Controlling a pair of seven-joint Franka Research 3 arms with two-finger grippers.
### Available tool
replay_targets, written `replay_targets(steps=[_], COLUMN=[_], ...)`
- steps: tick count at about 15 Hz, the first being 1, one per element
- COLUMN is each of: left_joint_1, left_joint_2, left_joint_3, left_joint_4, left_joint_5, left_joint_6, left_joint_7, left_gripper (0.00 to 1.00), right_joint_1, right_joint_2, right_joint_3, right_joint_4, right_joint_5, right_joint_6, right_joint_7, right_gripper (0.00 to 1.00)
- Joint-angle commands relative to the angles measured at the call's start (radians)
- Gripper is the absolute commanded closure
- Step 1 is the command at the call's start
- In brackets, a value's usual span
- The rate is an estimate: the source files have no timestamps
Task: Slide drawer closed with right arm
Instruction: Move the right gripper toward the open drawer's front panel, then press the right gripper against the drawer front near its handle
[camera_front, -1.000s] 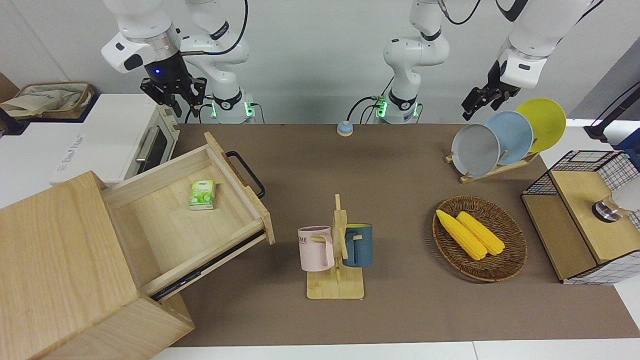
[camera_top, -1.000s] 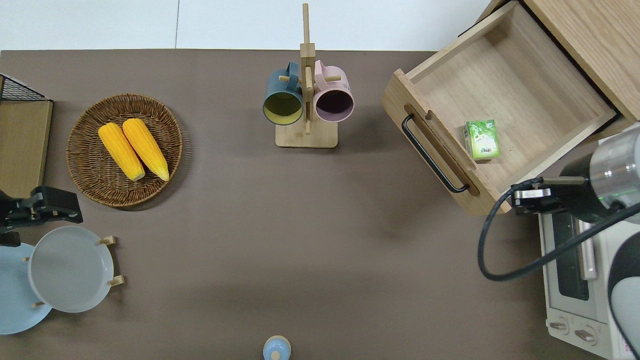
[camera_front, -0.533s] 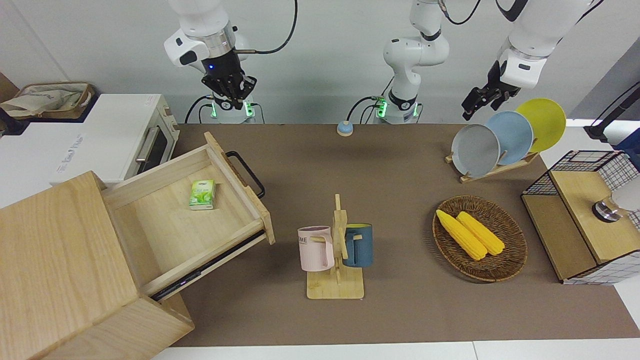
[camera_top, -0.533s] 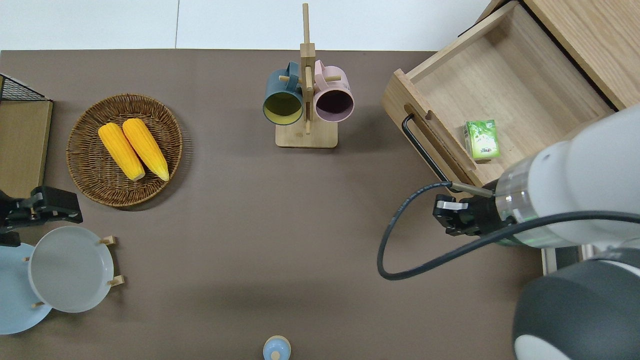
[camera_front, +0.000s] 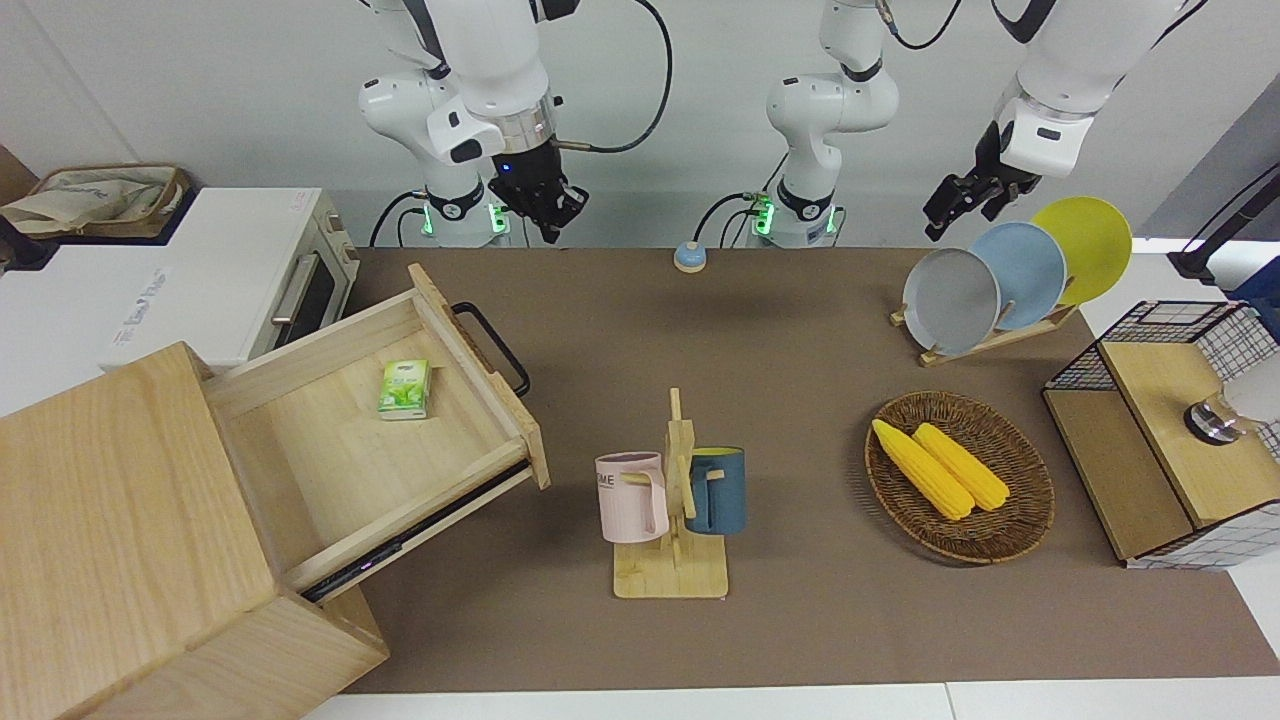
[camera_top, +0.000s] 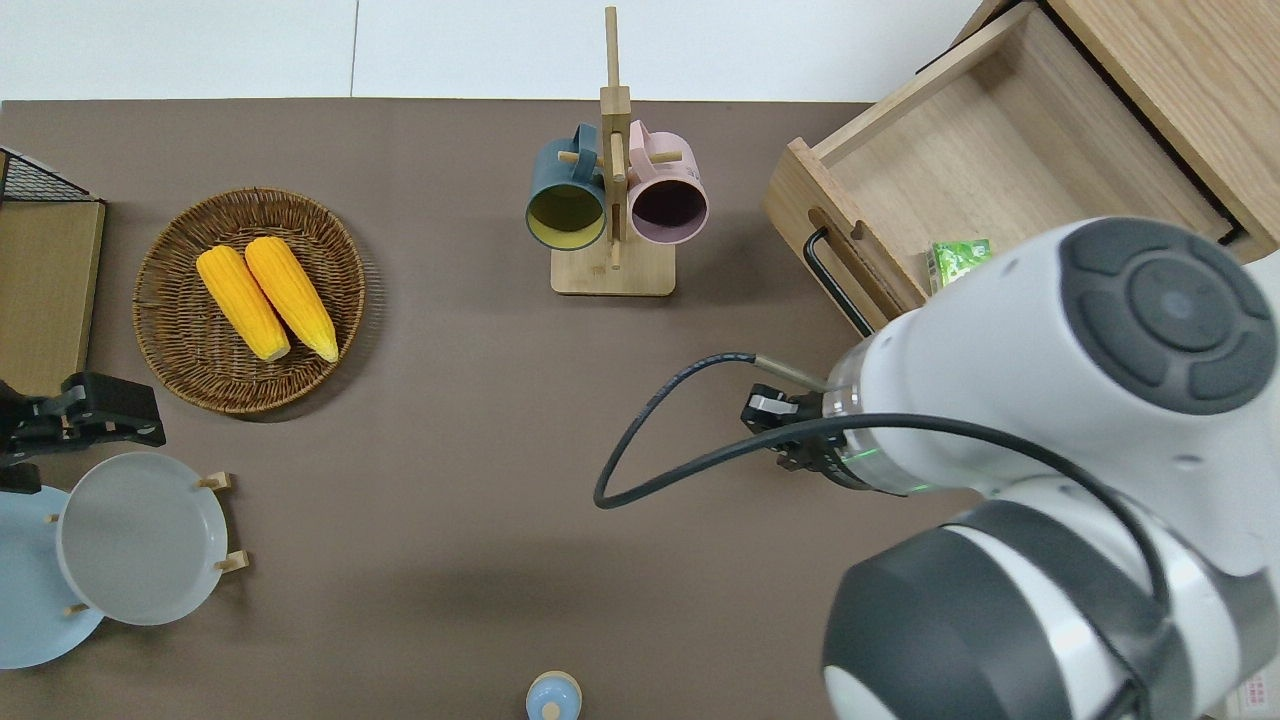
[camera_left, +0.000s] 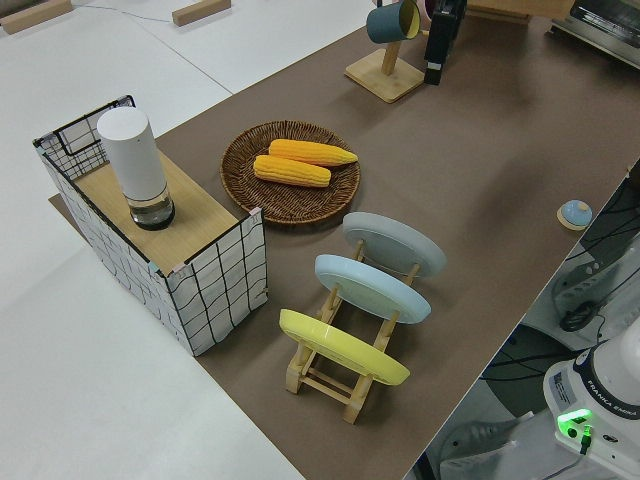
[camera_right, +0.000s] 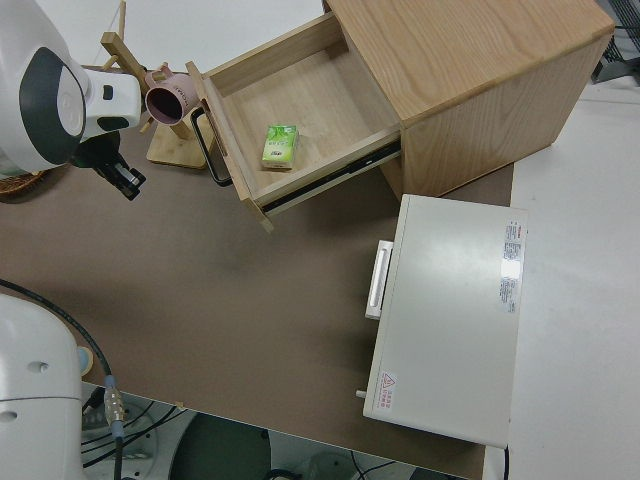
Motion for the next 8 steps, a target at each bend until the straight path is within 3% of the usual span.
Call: replay_targets(steps=[1, 8], left_joint_1=[-0.004, -0.004], left_joint_2=[-0.009, -0.009], left_joint_3=[0.005, 0.005], left_joint_4=[0.000, 0.000], left_joint_5=[-0.004, -0.004], left_joint_6=[-0.002, -0.002], left_joint_7=[0.007, 0.005], left_gripper=[0.01, 0.01], right_joint_1=[0.043, 0.026], right_joint_2=[0.047, 0.085], right_joint_3=[-0.008, -0.009], right_joint_4=[-0.006, -0.011], right_joint_5=[0.030, 0.031], right_joint_6=[0.093, 0.140], right_joint_7=[0.115, 0.248], right_gripper=[1.000, 1.000])
